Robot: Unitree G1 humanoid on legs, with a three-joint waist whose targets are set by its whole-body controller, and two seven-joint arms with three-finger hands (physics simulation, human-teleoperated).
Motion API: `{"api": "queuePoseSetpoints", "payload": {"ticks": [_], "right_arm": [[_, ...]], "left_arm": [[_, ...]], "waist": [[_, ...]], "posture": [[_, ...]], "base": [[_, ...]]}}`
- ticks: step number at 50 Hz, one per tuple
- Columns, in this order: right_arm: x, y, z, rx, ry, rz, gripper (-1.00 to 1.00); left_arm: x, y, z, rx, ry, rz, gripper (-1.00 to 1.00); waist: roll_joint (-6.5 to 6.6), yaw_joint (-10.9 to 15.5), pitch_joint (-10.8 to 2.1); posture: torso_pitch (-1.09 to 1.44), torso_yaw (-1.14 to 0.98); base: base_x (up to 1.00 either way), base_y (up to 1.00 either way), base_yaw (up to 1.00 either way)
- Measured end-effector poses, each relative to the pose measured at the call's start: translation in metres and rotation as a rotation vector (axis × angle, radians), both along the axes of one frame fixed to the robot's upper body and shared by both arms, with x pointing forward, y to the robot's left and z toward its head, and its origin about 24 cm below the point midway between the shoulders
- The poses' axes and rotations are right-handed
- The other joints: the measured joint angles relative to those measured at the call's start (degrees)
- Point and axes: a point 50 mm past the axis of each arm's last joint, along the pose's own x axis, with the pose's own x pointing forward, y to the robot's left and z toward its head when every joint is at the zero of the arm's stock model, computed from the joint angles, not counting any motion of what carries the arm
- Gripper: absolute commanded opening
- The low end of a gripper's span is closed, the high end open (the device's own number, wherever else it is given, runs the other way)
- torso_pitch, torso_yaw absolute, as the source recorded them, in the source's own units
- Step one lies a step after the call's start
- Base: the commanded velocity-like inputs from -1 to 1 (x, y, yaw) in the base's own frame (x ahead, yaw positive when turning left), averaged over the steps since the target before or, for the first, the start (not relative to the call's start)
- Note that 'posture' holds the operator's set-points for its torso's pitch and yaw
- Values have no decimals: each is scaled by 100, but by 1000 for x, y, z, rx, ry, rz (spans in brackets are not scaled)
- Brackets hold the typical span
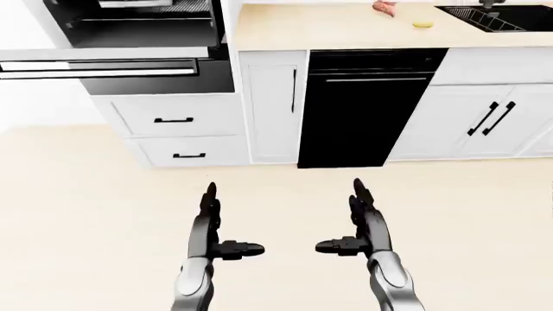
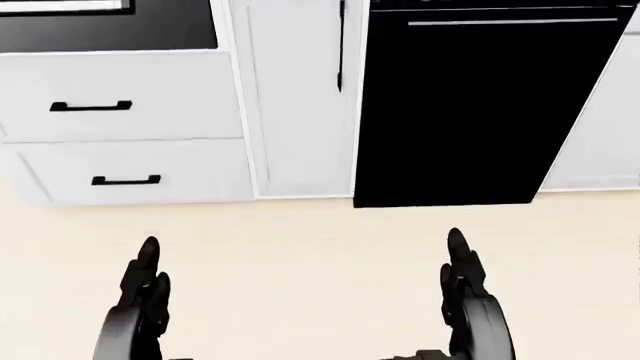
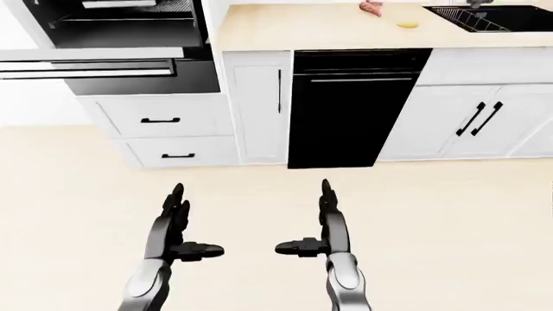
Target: Close the oven door.
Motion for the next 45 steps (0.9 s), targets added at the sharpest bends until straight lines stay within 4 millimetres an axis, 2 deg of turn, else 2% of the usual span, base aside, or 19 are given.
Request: {"api": "queuePoseSetpoints", "payload": {"ticks": [1,3,5,7,11,16,21,24,28,31,37,41,45], "right_arm": [[1,0,4,-3,-17,5,100],[7,-1,21,-13,-97,9,100],[9,0,25,-10,-122,12,100],[6,1,21,-9,-101,21,100],[4,1,26,-15,-80,28,100],[9,-4,55,-33,-134,34,100],[17,-20,84,-39,-196,12,100],[20,-33,89,-45,-196,-18,100],[21,-40,89,-40,-176,-29,100],[24,-47,85,-69,-179,-41,100],[24,-73,81,-103,-169,-107,100],[23,-89,69,-79,-125,-130,100],[24,-100,57,-37,-83,-140,100]], "left_arm": [[0,0,5,-3,-18,-3,100],[4,-4,23,-19,-99,-24,100],[5,-7,30,-50,-122,-36,100],[3,-7,26,-60,-99,-35,100],[2,-3,26,-62,-72,-15,100],[7,8,44,-34,-97,11,100],[10,21,56,-30,-132,47,100],[11,26,66,-12,-149,42,100],[15,36,79,49,-182,29,100],[16,47,77,115,-189,30,100],[16,78,60,144,-117,91,100],[12,100,53,154,-94,96,100],[5,115,29,160,-74,92,100]], "waist": [[-22,-9,-58],[-17,41,-340],[-59,54,-232],[-56,47,-308],[-29,43,-304],[-23,50,-345],[-31,58,-435],[-49,62,-440],[-39,45,-409],[-12,42,-400],[-12,52,-338],[-25,32,-330],[1,41,-324]], "posture": [[0,0],[0,0],[0,0],[0,0],[0,0],[0,0],[0,0],[0,0],[0,0],[0,0],[0,0],[0,0],[0,0]], "base": [[0,0,0],[0,0,0],[0,0,0],[0,0,0],[0,0,0],[0,0,0],[0,0,0],[0,0,0],[0,0,0],[0,0,0],[0,0,0],[0,0,0],[0,0,0]]}}
